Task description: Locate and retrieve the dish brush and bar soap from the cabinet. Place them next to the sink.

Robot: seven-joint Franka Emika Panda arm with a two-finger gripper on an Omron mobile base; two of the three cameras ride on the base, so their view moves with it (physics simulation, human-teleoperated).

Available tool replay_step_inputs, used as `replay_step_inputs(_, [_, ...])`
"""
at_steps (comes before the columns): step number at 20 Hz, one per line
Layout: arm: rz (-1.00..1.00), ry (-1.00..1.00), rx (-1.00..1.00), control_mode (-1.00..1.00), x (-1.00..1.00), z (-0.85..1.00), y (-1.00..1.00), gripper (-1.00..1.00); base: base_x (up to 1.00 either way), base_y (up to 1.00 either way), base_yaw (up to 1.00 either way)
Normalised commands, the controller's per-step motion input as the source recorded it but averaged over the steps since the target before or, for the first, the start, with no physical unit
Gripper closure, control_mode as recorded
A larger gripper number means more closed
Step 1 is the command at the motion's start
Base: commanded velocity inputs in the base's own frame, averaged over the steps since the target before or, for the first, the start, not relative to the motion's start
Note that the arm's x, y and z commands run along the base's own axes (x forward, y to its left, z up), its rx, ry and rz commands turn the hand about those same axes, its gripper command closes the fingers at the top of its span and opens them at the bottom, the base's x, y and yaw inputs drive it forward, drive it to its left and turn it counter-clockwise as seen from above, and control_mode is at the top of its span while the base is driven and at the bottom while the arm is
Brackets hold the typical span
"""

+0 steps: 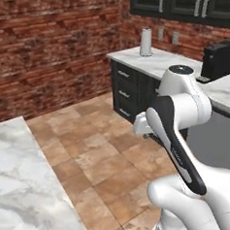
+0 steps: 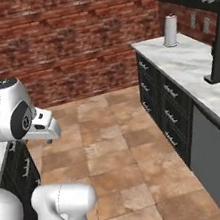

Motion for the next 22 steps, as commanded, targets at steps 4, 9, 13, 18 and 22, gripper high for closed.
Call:
replay_step_inputs(4, [0.00,0.00,0.00,1.00,0.00,0.00,0.00,-1.00,0.01,0.00,-0.48])
replay_step_inputs(9, [0.00,0.00,0.00,1.00,0.00,0.00,0.00,-1.00,0.02,0.04,-0.47])
replay_step_inputs(13, [0.00,0.00,0.00,1.00,0.00,0.00,0.00,-1.00,0.01,0.05,-0.47])
replay_step_inputs(18, [0.00,0.00,0.00,1.00,0.00,0.00,0.00,-1.00,0.01,0.06,-0.46])
replay_step_inputs(22, [0.00,0.00,0.00,1.00,0.00,0.00,0.00,-1.00,0.16,0.15,-0.43])
